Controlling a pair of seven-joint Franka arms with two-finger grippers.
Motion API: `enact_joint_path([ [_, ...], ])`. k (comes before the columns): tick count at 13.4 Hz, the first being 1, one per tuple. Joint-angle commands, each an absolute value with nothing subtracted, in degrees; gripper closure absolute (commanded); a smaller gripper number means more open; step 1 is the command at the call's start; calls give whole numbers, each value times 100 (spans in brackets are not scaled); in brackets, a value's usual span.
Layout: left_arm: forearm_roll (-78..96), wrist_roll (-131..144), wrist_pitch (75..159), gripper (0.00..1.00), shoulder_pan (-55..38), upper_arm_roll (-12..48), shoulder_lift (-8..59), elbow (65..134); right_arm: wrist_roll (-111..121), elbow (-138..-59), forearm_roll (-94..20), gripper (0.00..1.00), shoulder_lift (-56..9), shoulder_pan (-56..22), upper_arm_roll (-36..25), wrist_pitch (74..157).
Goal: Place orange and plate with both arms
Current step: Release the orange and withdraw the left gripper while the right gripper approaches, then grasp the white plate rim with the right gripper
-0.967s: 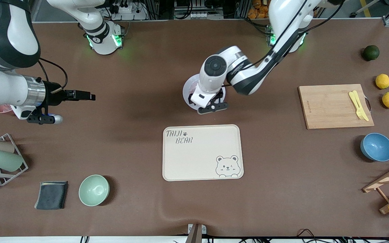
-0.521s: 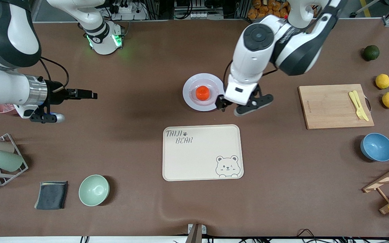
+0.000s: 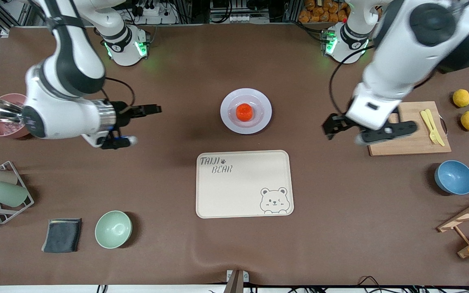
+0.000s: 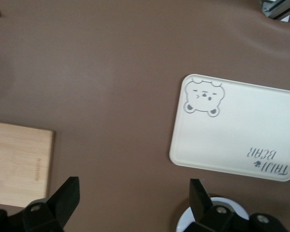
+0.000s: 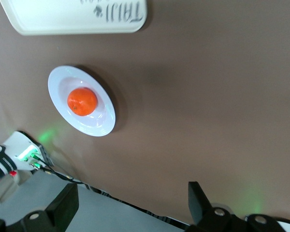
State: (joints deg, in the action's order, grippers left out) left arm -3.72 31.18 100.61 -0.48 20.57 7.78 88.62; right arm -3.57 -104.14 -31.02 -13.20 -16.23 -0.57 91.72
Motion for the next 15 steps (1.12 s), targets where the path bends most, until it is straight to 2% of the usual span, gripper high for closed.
enact_joint_path([
  [1, -18, 1842, 9765, 0, -79, 1330, 370, 8947, -115, -10782, -3392, 0, -1476, -2134, -106, 9674],
  [3, 114, 962, 9625, 0, -149, 794, 325, 8947, 235, -11291, -3646, 0, -1581, -2398, -105, 10350],
  [5, 237, 424, 9528, 0, -307, 301, 264, 8956, 762, -11557, -4076, 0, -1853, -2417, -114, 10625],
  [10, 229, 44, 9361, 0, -281, 0, 193, 8965, 1256, -11636, -4692, 0, -2566, -2513, -105, 10809],
  [15, 158, 123, 9115, 0, -343, 0, -78, 8965, 2020, -12181, -5799, 0, -2628, -3023, -105, 11583],
])
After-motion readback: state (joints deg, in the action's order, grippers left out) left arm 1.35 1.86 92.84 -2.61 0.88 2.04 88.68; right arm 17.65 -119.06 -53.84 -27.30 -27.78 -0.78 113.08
